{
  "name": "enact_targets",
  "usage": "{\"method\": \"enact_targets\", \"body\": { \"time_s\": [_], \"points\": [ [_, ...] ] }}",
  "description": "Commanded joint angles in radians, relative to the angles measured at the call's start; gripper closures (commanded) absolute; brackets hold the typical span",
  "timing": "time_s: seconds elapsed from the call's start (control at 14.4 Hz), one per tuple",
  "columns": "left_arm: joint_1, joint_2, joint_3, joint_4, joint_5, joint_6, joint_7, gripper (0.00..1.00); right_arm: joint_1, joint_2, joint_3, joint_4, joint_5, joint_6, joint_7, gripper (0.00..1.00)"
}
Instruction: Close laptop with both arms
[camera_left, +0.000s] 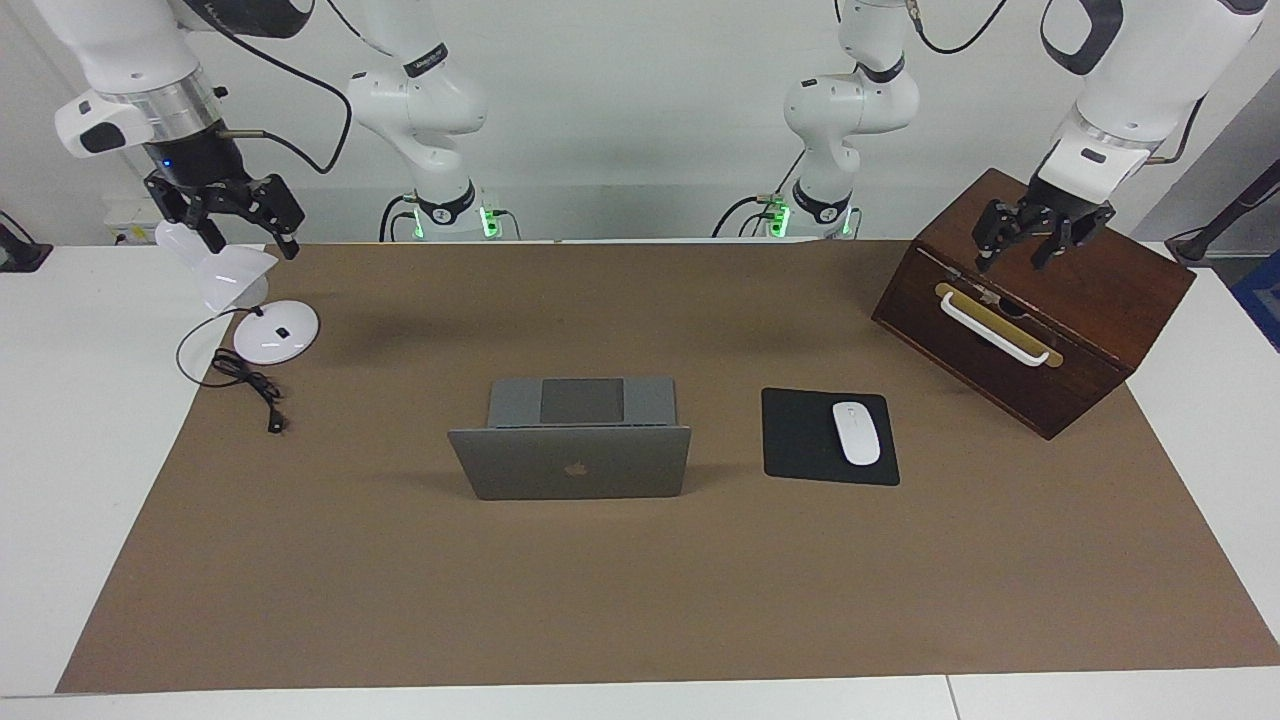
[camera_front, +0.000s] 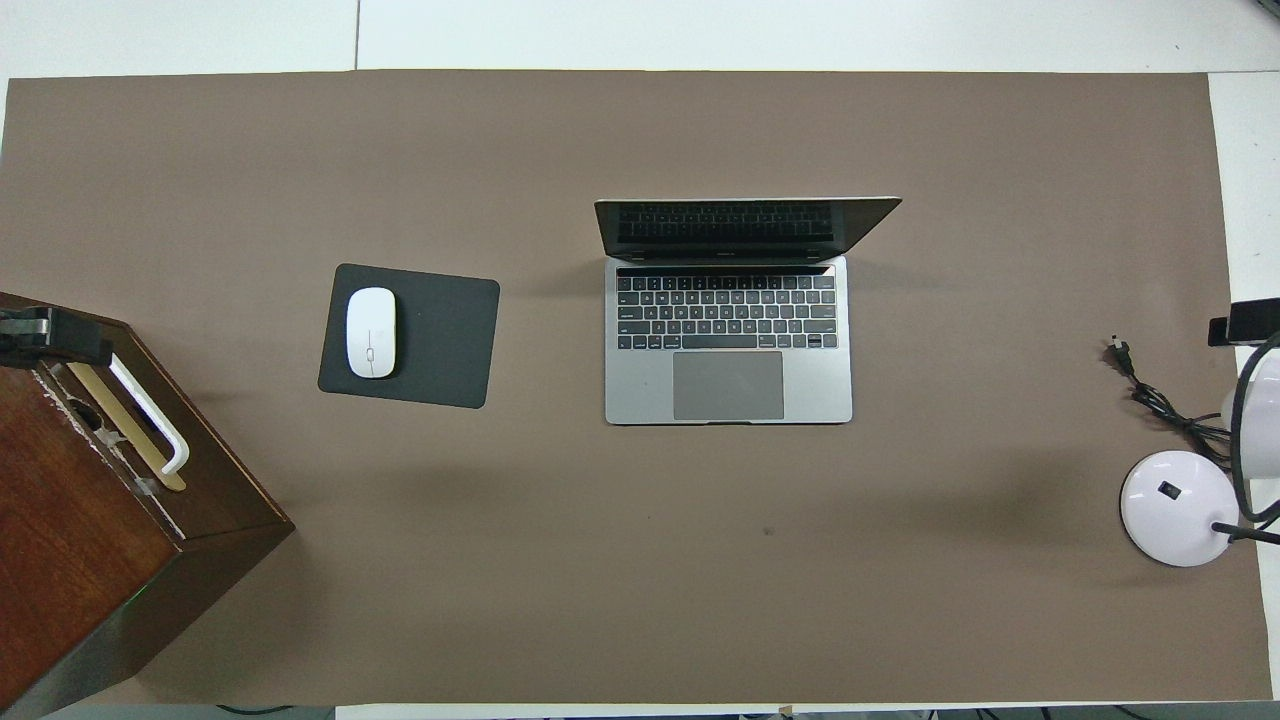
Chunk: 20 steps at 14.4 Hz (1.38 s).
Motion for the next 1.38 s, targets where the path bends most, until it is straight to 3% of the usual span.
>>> {"method": "enact_targets", "body": {
  "time_s": [0.0,0.69,0.83,1.04,1.18,1.25,1.31],
  "points": [
    [0.001,-0.017,0.001,-0.017,0.023,0.021,-0.016,1.0,-0.005,-0.02,0.002,-0.02,0.006,0.013,-0.008,0.0],
    [-0.007,-0.005,-0.001,-0.023,0.019,0.202,-0.012,1.0,0.001,-0.018,0.002,-0.022,0.005,0.04,-0.008,0.0],
    [0.002,-0.006,0.001,-0.031,-0.026,0.227,-0.016,1.0,0.001,-0.018,0.002,-0.022,0.005,0.042,-0.008,0.0],
    [0.004,-0.023,0.002,-0.098,-0.057,0.309,-0.018,1.0,0.0,-0.012,0.002,-0.022,0.005,0.08,-0.011,0.0],
    [-0.002,-0.051,0.001,-0.173,-0.059,0.412,-0.03,1.0,0.0,-0.006,0.002,-0.017,0.003,0.089,-0.011,0.22],
    [-0.009,-0.069,0.001,-0.216,-0.06,0.469,-0.041,1.0,0.001,0.0,0.004,-0.011,0.003,0.094,-0.011,0.41],
    [-0.013,-0.083,-0.001,-0.259,-0.06,0.524,-0.042,1.0,0.001,0.008,0.005,-0.002,-0.003,0.094,-0.011,0.75]
  ]
}}
